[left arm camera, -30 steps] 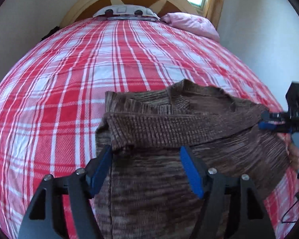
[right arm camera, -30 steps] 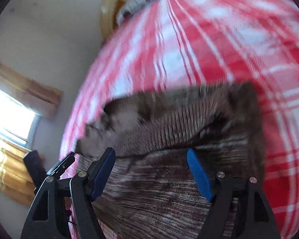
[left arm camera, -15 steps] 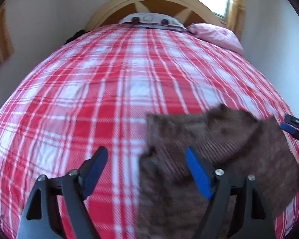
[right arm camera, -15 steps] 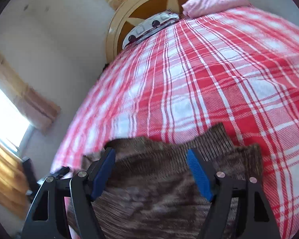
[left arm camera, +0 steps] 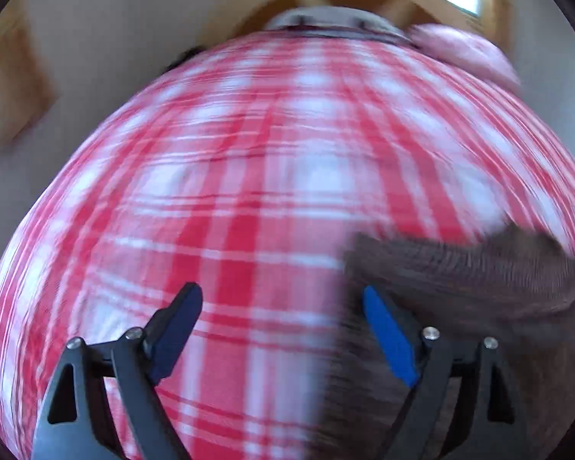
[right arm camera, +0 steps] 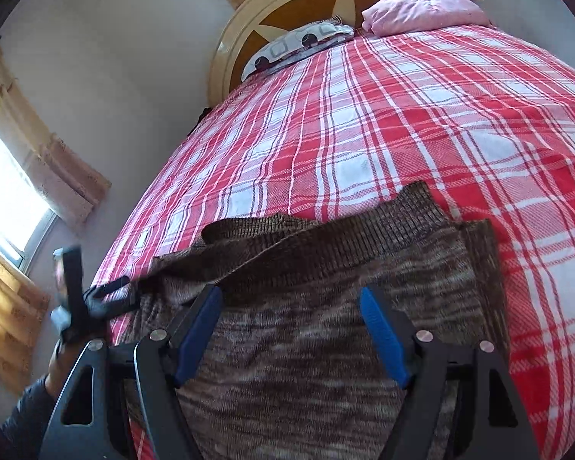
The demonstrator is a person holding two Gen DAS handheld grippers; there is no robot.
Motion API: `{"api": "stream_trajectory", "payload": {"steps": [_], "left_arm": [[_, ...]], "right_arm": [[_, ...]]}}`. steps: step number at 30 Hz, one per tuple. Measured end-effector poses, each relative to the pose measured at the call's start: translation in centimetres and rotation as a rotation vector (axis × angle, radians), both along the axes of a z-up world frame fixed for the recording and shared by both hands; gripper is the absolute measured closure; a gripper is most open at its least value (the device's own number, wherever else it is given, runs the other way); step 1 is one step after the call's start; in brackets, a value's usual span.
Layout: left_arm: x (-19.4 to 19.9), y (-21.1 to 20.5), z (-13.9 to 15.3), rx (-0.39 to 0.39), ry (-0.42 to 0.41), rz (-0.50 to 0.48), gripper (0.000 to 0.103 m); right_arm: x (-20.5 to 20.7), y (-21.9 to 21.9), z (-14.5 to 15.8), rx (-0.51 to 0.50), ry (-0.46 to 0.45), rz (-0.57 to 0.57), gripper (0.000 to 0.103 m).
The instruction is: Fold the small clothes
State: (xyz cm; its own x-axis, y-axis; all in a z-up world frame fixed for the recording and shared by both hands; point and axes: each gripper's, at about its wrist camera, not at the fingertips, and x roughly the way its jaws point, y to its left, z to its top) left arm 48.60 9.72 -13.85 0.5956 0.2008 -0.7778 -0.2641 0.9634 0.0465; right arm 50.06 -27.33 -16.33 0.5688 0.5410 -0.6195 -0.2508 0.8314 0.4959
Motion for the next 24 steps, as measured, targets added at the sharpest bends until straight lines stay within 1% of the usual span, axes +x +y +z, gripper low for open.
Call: {"api": "stream_trajectory", "payload": {"steps": [2, 4, 7, 9, 12, 16, 19, 21, 22, 23, 24], "left_arm": [[-0.3, 1.8, 0.0, -0.023, 0.0, 0.045, 0.015], [-1.0, 2.8, -0.5, -0.065, 0.017, 0.049, 0.015], [-3.3, 2.7, -0.8, -0.123, 0.039, 0.011, 0.015], [-5.7, 1.9, -0.7, -0.139, 0.037, -0.042, 0.015], [-8.7, 0.9, -0.3, -0.123, 0.033, -0.101, 0.015], [-11.1, -0.7, -0.6, -0.116, 0.058, -0.169, 0.015], [-12.5, -1.9, -1.1, -0.084, 0.058, -0.204, 0.014], [-13.2, -2.6, -1.5, -0.05, 0.061, -0.226, 0.014], [-13.3, -2.9, -1.9, -0.017, 0.07, -0.233, 0.014], [-13.6, -3.1, -2.2, 0.001, 0.068, -0.24, 0.014], [-14.0, -3.2, -2.2, 0.003, 0.056, -0.242, 0.013]], "right_arm": [[-0.7, -0.6, 0.0, 0.001, 0.001, -0.004, 0.028], [-1.4, -1.4, -0.2, 0.0, -0.001, -0.018, 0.028], [-2.4, -2.5, -0.6, -0.011, 0.012, -0.034, 0.028], [-3.4, -3.2, -0.8, -0.031, 0.02, -0.049, 0.028], [-5.1, -4.7, -1.2, -0.032, 0.033, -0.063, 0.028], [-6.8, -5.3, -1.6, -0.127, 0.042, -0.089, 0.028], [-8.3, -5.5, -1.9, -0.194, 0.054, -0.097, 0.028], [-9.4, -5.9, -2.1, -0.194, 0.06, -0.092, 0.028], [-9.8, -5.8, -2.3, -0.222, 0.068, -0.09, 0.028], [-10.1, -5.6, -2.7, -0.278, 0.079, -0.096, 0.028], [-10.4, -5.6, -2.8, -0.307, 0.072, -0.099, 0.028]]}}
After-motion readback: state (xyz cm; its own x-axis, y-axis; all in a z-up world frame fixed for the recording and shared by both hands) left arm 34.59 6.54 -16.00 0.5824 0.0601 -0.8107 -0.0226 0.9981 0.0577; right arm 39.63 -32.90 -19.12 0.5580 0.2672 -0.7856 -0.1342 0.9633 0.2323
